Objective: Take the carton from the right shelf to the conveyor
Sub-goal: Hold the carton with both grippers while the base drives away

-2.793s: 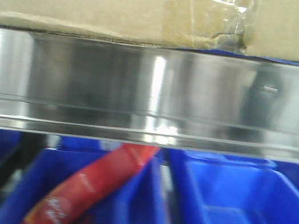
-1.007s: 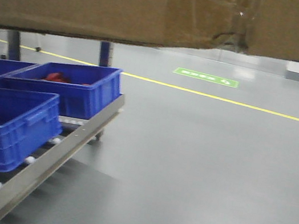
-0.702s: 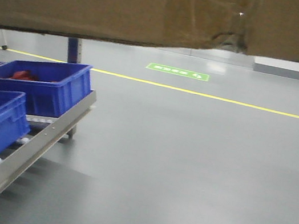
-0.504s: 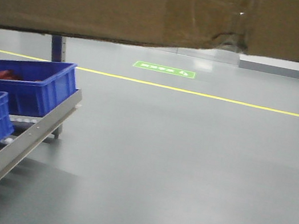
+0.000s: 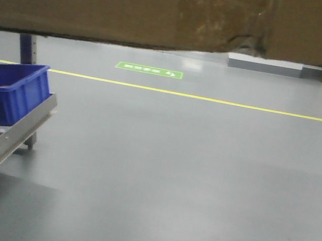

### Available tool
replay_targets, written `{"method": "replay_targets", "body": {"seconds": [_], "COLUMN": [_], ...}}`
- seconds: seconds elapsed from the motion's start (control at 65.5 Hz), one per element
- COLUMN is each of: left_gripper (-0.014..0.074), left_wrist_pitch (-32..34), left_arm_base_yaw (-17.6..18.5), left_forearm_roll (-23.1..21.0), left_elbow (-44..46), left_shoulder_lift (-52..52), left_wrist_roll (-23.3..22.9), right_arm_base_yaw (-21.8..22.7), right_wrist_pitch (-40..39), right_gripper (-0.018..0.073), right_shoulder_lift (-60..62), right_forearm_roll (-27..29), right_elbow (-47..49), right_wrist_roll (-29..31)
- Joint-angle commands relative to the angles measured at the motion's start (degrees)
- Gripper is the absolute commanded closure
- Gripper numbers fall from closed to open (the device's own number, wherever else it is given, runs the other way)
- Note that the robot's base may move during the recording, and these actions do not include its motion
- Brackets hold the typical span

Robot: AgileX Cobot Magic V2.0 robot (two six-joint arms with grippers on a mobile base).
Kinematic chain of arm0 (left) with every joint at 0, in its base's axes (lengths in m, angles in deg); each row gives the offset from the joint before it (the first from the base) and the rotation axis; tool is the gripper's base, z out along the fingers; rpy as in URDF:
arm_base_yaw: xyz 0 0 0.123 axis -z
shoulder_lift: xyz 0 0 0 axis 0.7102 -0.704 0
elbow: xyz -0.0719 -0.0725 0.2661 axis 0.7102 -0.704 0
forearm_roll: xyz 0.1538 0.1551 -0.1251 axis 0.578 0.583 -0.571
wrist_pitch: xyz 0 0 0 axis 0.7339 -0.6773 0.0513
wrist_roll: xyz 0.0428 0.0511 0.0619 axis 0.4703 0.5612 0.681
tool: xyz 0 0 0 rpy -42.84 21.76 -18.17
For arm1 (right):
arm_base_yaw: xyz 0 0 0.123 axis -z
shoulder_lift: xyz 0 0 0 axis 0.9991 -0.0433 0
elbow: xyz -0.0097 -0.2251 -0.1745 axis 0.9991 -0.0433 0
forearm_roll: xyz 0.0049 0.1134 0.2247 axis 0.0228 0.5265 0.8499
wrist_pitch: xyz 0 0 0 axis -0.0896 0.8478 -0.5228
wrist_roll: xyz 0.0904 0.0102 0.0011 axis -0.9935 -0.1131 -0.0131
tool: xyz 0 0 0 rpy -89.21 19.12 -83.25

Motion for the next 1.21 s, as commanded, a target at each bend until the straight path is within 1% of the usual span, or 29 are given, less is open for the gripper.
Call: {"method": "replay_targets", "body": {"seconds": [0.0,1.19], "left_gripper": [0.0613,0.0613], "left_wrist_pitch": [1.7,1.7], "left_arm_base_yaw": [0.7,0.7], "left_forearm_roll": [-0.2,-0.2], "left_elbow": [0.2,0.2], "left_shoulder_lift": [0.7,0.7], "left_wrist_roll": [0.9,0.9], "right_arm_base_yaw": [-0.2,-0.2], "right_wrist_pitch": [-2.5,-2.5], "right_gripper": [0.0625,0.0625], "right_shoulder_lift": [0.7,0.7], "right_forearm_roll": [0.8,0.9], "right_elbow": [0.2,0.2], "right_wrist_roll": [0.9,0.9]}}
